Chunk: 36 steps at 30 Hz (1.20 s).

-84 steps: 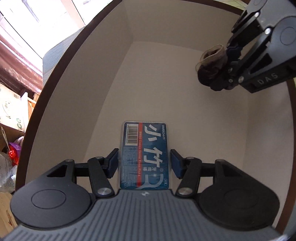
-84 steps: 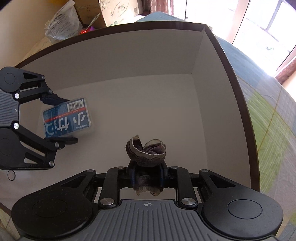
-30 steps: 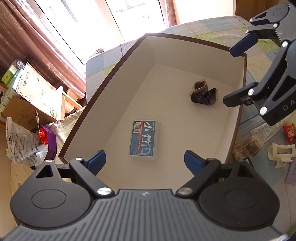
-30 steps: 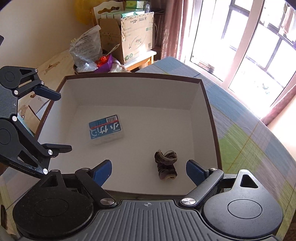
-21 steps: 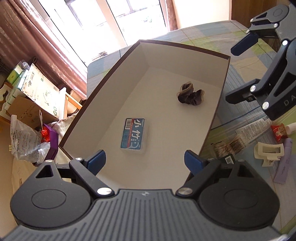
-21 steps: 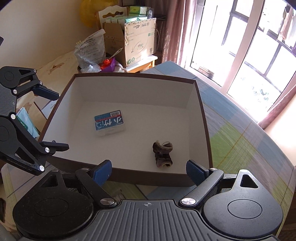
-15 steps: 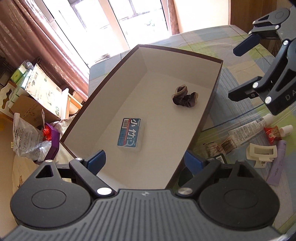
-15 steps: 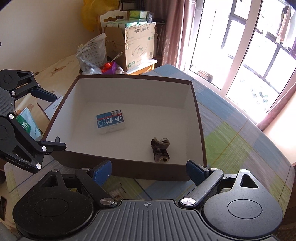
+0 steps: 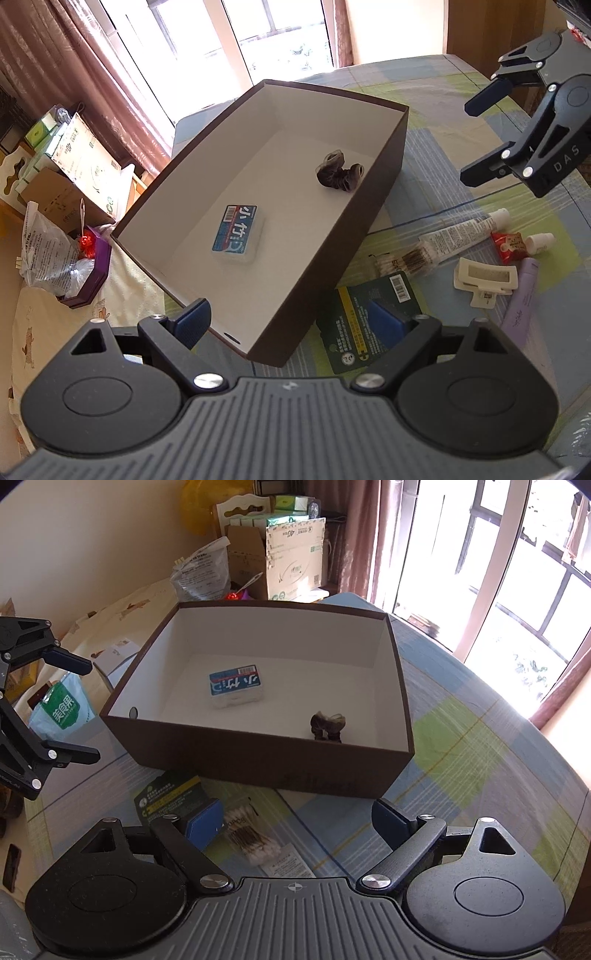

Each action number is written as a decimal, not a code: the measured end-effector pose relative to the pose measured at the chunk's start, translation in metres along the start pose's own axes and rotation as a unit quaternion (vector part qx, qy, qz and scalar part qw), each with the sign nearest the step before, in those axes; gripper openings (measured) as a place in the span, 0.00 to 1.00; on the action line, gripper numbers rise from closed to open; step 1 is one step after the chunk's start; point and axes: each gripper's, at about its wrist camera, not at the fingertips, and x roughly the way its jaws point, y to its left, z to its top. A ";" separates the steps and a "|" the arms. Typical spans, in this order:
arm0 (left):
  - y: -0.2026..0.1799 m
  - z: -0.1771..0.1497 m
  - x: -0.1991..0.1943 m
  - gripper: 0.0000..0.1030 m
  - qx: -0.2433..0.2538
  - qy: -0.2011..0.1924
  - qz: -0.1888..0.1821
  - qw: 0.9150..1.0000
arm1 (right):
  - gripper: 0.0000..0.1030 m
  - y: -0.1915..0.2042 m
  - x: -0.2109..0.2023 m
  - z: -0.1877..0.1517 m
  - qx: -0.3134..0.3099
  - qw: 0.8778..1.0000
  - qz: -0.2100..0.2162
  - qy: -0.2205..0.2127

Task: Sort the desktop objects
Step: 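Withdraw both tools from the box toward the remaining items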

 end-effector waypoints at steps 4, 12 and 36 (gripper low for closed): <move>-0.008 -0.013 0.001 0.87 -0.004 0.000 -0.015 1.000 | 0.90 -0.002 0.007 -0.015 -0.006 1.000 0.007 0.014; -0.030 -0.045 0.021 0.87 0.031 -0.011 -0.036 0.999 | 0.90 -0.015 0.024 -0.045 -0.003 0.999 0.018 0.036; -0.127 -0.094 0.105 0.28 0.385 -0.066 0.027 0.920 | 0.90 -0.054 0.062 -0.105 0.067 0.995 0.031 0.066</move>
